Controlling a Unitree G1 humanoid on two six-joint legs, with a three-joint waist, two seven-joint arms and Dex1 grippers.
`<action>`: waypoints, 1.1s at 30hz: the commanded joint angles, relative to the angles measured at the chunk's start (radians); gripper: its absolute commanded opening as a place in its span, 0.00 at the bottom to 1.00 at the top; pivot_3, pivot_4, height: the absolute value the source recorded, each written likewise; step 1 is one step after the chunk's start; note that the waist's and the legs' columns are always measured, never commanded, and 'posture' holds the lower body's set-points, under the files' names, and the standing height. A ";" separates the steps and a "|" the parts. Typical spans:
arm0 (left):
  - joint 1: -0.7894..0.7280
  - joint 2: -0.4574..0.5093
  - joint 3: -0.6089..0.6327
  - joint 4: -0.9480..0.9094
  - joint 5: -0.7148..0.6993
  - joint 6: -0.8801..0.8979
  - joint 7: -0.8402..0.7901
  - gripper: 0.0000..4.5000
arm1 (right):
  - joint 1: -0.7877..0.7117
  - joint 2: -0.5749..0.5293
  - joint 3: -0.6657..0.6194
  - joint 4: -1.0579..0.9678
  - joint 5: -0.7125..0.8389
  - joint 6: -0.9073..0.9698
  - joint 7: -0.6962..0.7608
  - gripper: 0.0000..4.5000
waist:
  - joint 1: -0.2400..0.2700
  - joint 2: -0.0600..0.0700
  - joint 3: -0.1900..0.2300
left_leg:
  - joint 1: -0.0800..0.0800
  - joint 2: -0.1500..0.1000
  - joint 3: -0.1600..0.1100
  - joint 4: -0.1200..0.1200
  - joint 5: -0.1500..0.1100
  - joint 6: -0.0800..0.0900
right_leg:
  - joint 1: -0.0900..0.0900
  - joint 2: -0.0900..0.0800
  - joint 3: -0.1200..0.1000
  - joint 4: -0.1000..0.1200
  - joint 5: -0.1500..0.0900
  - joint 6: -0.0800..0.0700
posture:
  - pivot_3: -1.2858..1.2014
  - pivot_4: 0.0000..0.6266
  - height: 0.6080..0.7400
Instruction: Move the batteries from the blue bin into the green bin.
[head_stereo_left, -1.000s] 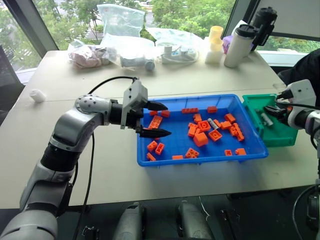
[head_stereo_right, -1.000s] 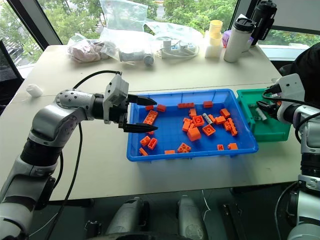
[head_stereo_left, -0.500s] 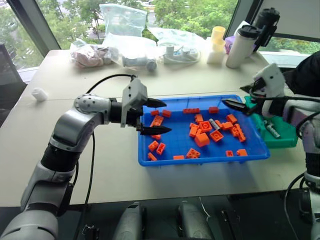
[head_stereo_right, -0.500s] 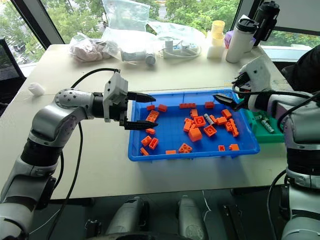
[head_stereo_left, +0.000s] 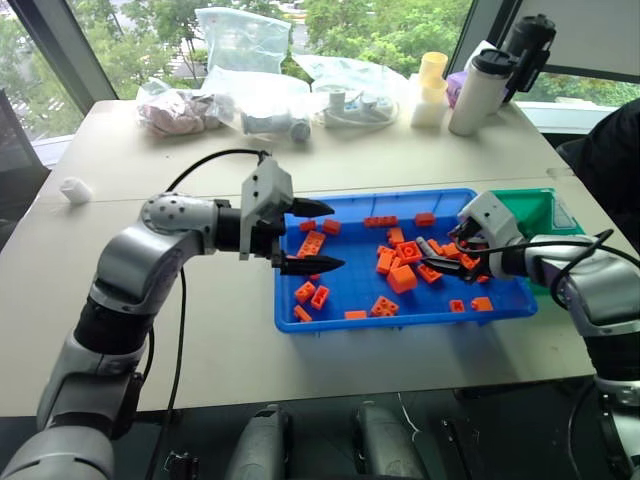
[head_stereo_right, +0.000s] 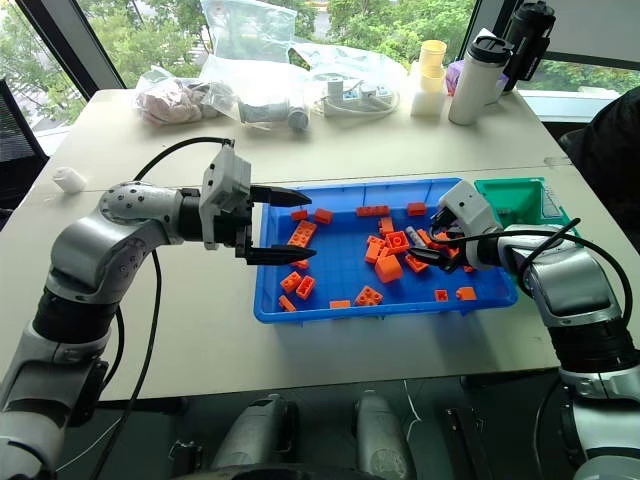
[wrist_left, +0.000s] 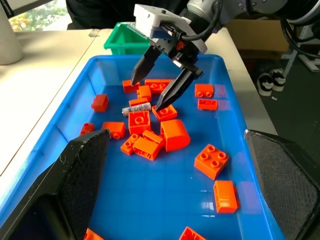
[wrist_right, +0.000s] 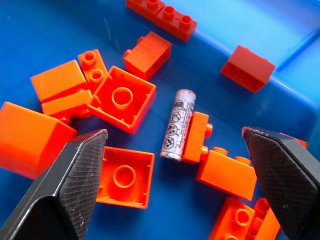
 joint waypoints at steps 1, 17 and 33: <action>0.002 0.008 0.018 -0.028 -0.004 -0.007 0.003 1.00 | -0.022 -0.010 0.006 -0.006 -0.005 -0.024 0.029 0.99 | 0.000 0.000 0.000 | 0.000 0.000 0.000 0.000 0.000 0.000 | 0.000 0.000 0.000 0.000 0.000 0.000 | 0.52 0.24 1.00; 0.014 0.014 0.005 -0.034 0.016 -0.012 0.008 1.00 | -0.073 0.036 0.080 0.106 -0.032 -0.081 0.107 0.99 | 0.001 0.000 0.000 | 0.000 0.000 0.000 0.000 0.000 0.000 | 0.000 0.000 0.000 0.000 0.000 0.000 | 0.52 0.24 1.00; 0.025 0.016 0.000 -0.048 0.031 -0.013 0.018 1.00 | -0.182 0.068 0.196 0.346 -0.186 -0.246 0.161 0.87 | 0.001 0.000 0.000 | 0.000 0.000 0.000 0.000 0.000 0.000 | 0.000 0.000 0.000 0.000 0.000 0.000 | 0.52 0.24 1.00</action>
